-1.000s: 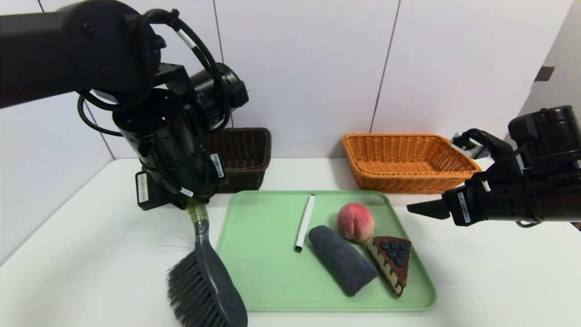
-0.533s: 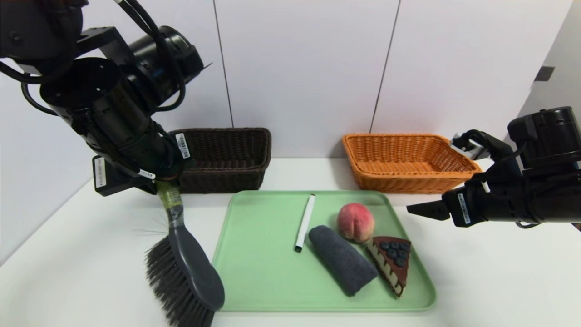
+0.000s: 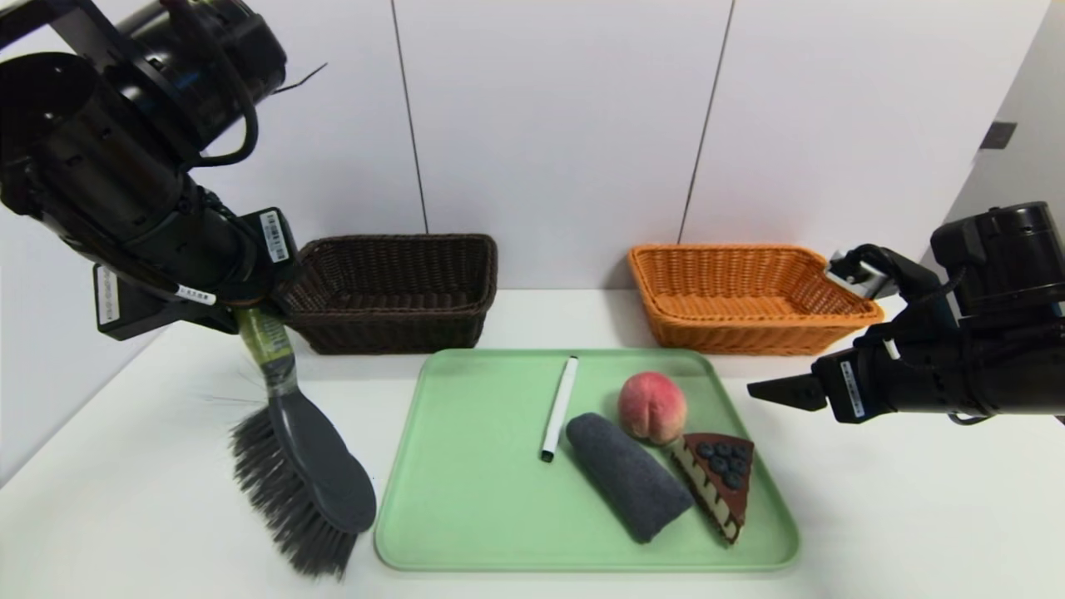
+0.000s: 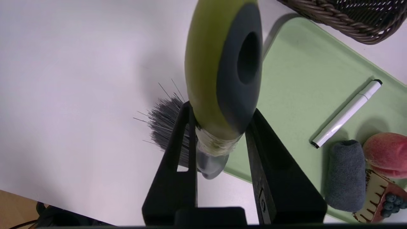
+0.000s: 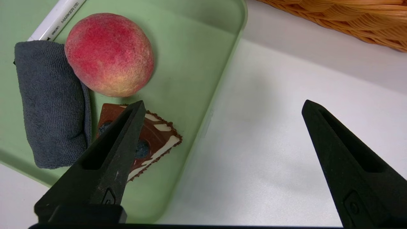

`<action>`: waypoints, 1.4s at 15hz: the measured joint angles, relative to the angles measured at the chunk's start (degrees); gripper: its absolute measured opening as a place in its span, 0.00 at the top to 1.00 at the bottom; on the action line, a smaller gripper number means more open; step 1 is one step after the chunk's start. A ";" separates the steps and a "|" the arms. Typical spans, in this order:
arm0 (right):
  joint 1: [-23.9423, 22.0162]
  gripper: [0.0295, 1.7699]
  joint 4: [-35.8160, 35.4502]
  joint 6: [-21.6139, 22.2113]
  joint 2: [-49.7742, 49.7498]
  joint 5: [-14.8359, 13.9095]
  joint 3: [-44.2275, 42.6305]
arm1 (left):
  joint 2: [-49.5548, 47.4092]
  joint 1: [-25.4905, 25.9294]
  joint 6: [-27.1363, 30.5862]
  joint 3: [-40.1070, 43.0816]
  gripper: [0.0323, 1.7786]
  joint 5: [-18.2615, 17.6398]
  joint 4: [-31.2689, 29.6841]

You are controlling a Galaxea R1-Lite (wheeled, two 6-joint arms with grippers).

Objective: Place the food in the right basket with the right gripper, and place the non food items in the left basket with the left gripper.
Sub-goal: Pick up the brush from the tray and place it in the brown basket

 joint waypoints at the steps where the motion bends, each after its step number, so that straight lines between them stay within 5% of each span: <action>1: 0.01 0.04 -0.01 0.00 -0.07 0.02 0.17 | -0.72 0.11 0.59 0.00 0.74 0.11 -0.07; 15: -0.35 0.04 -0.04 0.02 -1.07 -0.11 2.16 | -6.36 0.28 5.99 -0.09 0.74 0.69 -1.27; 21: -0.38 0.04 -0.01 0.05 -1.10 -0.09 2.07 | -9.13 0.28 15.85 -0.09 0.74 0.69 -6.34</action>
